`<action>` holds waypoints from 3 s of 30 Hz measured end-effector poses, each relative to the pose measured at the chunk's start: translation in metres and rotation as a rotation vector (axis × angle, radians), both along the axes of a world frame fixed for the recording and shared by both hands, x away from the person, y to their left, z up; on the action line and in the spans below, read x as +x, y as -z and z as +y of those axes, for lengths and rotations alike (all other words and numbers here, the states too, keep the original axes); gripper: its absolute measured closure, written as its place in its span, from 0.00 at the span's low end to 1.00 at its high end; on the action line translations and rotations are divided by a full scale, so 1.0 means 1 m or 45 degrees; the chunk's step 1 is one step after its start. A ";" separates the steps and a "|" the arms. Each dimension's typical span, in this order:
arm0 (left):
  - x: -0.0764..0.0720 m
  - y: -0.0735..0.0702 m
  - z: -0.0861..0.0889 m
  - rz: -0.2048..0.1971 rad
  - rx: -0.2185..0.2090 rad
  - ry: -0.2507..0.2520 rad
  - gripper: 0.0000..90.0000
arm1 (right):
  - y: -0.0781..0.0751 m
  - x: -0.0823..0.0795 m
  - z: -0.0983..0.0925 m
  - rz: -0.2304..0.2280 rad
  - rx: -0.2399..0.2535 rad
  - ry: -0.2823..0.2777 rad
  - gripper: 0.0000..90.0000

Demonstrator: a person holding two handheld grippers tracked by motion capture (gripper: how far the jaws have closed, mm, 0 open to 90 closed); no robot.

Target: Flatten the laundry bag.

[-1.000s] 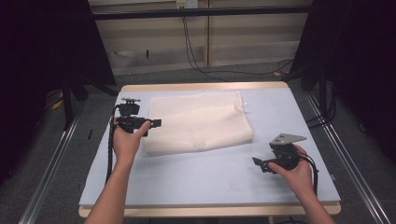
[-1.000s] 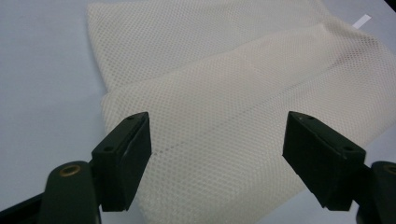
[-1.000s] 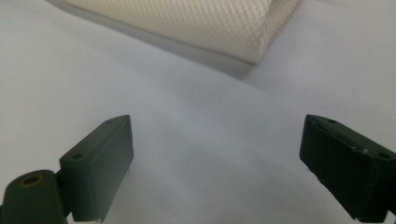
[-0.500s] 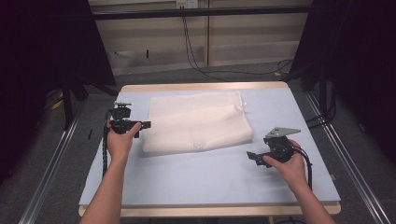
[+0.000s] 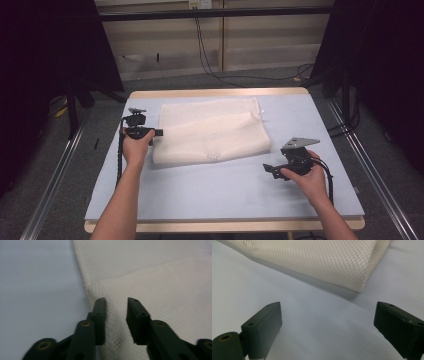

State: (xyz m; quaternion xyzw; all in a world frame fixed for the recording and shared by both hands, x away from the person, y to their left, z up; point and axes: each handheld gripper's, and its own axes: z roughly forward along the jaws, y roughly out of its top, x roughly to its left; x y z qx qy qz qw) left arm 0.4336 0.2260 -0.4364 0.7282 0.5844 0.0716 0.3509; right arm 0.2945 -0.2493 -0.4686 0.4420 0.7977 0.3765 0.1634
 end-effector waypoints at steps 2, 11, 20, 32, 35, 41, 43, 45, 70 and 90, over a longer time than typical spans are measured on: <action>-0.006 -0.006 -0.001 -0.009 -0.035 0.027 0.91 | 0.002 -0.001 0.000 0.008 -0.011 -0.012 0.08; -0.038 -0.024 -0.019 -0.070 -0.192 0.224 0.95 | 0.000 -0.005 0.006 -0.001 0.000 0.004 0.09; -0.072 -0.012 -0.036 -0.078 -0.210 0.343 0.96 | -0.002 -0.012 0.016 -0.015 -0.020 0.001 0.09; -0.101 0.019 -0.041 -0.067 -0.228 0.403 0.96 | -0.004 -0.012 0.021 -0.029 -0.002 -0.001 0.16; -0.104 0.025 -0.042 -0.051 -0.237 0.418 0.96 | -0.005 -0.011 0.025 -0.032 0.009 -0.017 0.24; -0.112 0.030 -0.043 -0.020 -0.243 0.457 0.95 | -0.008 -0.009 0.044 -0.026 0.009 -0.101 0.34; -0.114 0.032 -0.042 -0.011 -0.258 0.455 0.96 | -0.010 -0.008 0.052 -0.033 0.003 -0.128 0.36; -0.117 0.034 -0.042 -0.005 -0.252 0.468 0.95 | -0.012 -0.007 0.059 -0.023 0.023 -0.136 0.39; -0.124 0.044 -0.046 0.139 -0.257 0.594 0.96 | -0.020 0.023 0.117 -0.020 0.124 -0.163 0.45; -0.131 0.040 -0.042 0.127 -0.253 0.605 0.96 | -0.009 0.038 0.173 0.080 0.143 -0.199 0.40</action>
